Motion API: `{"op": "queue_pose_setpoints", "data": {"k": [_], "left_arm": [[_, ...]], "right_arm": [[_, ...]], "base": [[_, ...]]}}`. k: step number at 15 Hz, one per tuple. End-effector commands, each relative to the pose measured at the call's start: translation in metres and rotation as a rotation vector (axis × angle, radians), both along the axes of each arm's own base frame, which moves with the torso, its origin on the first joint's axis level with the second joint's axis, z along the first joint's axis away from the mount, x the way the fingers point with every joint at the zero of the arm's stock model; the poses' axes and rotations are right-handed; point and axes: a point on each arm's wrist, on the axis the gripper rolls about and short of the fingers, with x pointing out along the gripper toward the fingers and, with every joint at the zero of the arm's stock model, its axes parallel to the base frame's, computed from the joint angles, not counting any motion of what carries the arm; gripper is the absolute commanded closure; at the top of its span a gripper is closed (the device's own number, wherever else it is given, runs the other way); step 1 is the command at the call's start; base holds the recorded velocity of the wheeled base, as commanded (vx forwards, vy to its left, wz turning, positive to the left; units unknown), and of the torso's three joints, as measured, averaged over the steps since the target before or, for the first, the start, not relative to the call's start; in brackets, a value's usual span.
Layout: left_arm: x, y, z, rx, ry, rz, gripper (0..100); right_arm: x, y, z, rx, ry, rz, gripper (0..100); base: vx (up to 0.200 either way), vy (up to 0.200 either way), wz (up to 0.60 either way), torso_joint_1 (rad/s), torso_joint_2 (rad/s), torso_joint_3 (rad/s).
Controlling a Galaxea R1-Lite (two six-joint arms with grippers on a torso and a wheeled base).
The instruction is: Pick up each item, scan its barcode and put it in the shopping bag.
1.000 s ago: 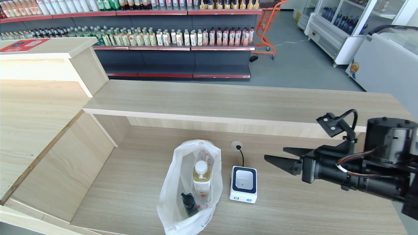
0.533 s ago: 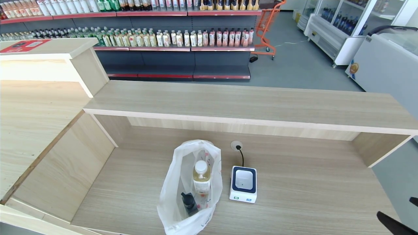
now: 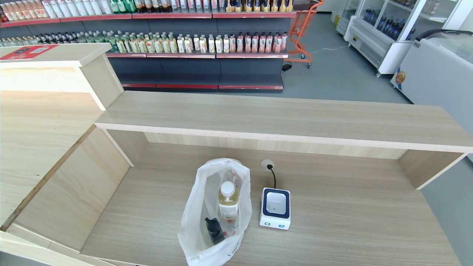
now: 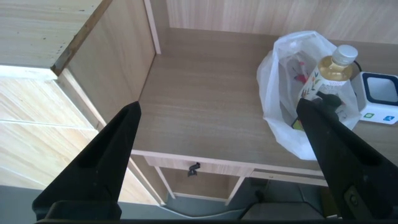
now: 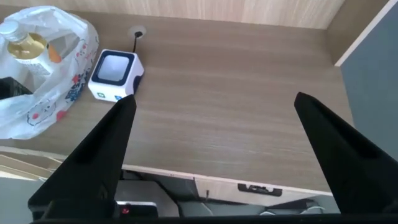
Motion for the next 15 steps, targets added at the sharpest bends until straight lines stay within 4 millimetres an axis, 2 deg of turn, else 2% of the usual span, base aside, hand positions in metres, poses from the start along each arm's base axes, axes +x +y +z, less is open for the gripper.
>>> {"op": "queue_pose_setpoints", "data": {"k": [1, 3, 4, 15], "left_arm": [[0.0000, 0.0000, 0.0000, 0.000, 0.000, 0.000, 0], [0.0000, 0.0000, 0.0000, 0.000, 0.000, 0.000, 0], [0.0000, 0.0000, 0.0000, 0.000, 0.000, 0.000, 0], [0.0000, 0.0000, 0.0000, -0.003, 0.000, 0.000, 0]], "right_arm": [[-0.0023, 0.0000, -0.0013, -0.029, -0.031, 0.001, 0], [-0.0022, 0.0000, -0.0015, -0.030, -0.031, 0.003, 0], [-0.0023, 0.0000, -0.0013, -0.030, -0.031, 0.003, 100], [-0.0023, 0.0000, -0.0014, -0.022, -0.029, 0.001, 100]], "base": [[0.000, 0.000, 0.00, 0.000, 0.00, 0.000], [0.000, 0.000, 0.00, 0.000, 0.00, 0.000], [0.000, 0.000, 0.00, 0.000, 0.00, 0.000], [0.000, 0.000, 0.00, 0.000, 0.00, 0.000]]}}
